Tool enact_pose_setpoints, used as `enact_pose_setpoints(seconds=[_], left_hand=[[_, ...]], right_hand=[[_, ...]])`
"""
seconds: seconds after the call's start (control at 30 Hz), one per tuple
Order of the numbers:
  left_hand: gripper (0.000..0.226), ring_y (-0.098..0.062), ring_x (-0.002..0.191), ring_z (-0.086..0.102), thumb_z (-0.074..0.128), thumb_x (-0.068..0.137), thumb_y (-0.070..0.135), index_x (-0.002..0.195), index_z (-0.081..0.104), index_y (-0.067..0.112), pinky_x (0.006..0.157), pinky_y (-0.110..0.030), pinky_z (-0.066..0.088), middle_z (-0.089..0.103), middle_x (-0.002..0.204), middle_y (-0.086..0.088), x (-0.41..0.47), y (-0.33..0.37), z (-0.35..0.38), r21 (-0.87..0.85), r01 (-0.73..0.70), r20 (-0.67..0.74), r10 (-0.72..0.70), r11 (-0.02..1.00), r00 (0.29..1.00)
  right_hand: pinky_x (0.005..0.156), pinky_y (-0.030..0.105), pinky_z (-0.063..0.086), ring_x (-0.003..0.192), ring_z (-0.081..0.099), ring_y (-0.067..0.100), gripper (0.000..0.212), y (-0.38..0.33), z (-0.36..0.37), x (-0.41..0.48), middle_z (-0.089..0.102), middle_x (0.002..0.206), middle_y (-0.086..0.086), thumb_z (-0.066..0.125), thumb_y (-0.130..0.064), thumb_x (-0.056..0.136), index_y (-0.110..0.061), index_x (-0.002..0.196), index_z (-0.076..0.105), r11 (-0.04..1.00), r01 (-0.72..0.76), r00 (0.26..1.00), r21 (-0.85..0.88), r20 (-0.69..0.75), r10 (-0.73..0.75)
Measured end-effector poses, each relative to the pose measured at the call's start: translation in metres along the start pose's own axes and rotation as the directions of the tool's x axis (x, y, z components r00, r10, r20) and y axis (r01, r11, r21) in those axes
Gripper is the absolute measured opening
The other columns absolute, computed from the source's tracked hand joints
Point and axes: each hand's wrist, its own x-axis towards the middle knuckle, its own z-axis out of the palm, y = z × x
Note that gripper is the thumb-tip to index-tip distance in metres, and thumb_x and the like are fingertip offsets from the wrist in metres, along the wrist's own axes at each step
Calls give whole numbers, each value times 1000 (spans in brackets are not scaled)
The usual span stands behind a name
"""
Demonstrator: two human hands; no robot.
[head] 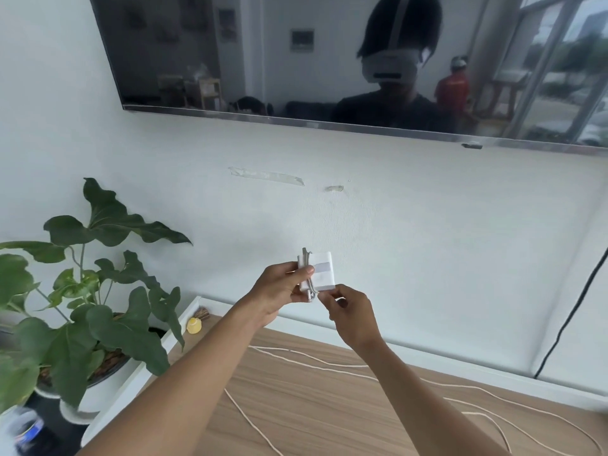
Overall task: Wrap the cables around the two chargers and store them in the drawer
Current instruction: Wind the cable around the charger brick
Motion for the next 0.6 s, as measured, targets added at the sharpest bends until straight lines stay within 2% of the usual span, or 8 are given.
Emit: enact_pose_setpoints(seconds=[0.1,0.17,0.27,0.37,0.43,0.5,0.6], left_hand=[[14,-16,62,65,61,93,15,100,68,5,70,-32,59,68,69,-4,-2,1,-3,15,23,89,-24,1000,996],[17,-16,64,64,62,92,16,104,68,6,71,-31,57,67,69,-2,-4,4,-5,59,31,145,-40,998,989],[22,-17,65,62,62,92,15,110,67,3,70,-30,56,67,72,-2,-6,7,-6,149,16,201,-46,989,978],[26,-24,77,62,63,92,15,114,66,1,69,-28,57,66,93,-14,-7,7,-8,263,0,255,-69,965,964],[27,-26,80,60,64,91,18,114,67,3,71,-28,57,64,95,-17,-9,5,-10,336,-10,300,-97,942,949],[26,-28,81,61,65,91,19,114,68,6,73,-29,57,66,93,-16,-11,3,-12,399,-28,343,-120,917,932],[31,-29,84,65,67,90,22,119,67,10,82,-37,58,71,98,-15,-14,-1,-15,459,-37,377,-157,888,913]], right_hand=[[47,16,29,44,34,6,36,4,-5,2,40,47,-10,67,-26,88,-21,56,50,999,-6,1000,-42,5,6],[46,18,25,44,28,7,44,5,-8,4,33,48,-8,67,-25,87,-21,51,41,995,3,999,-97,44,1],[47,19,25,44,29,7,32,2,-17,10,39,49,-8,67,-27,87,-26,57,58,978,1,982,-210,186,39],[44,20,26,47,30,11,21,-9,-30,16,44,56,-1,61,-16,87,-18,66,64,959,0,926,-282,362,106],[41,18,25,45,30,11,26,-16,-38,21,40,54,-1,56,-6,86,-13,61,54,951,-80,870,-297,446,213],[42,19,22,45,27,12,32,-22,-44,26,35,53,0,56,-8,84,-16,55,45,920,-137,814,-367,488,316],[49,23,25,50,29,14,37,-25,-50,30,37,54,-2,60,-14,81,-21,47,49,869,-86,764,-487,528,372]])
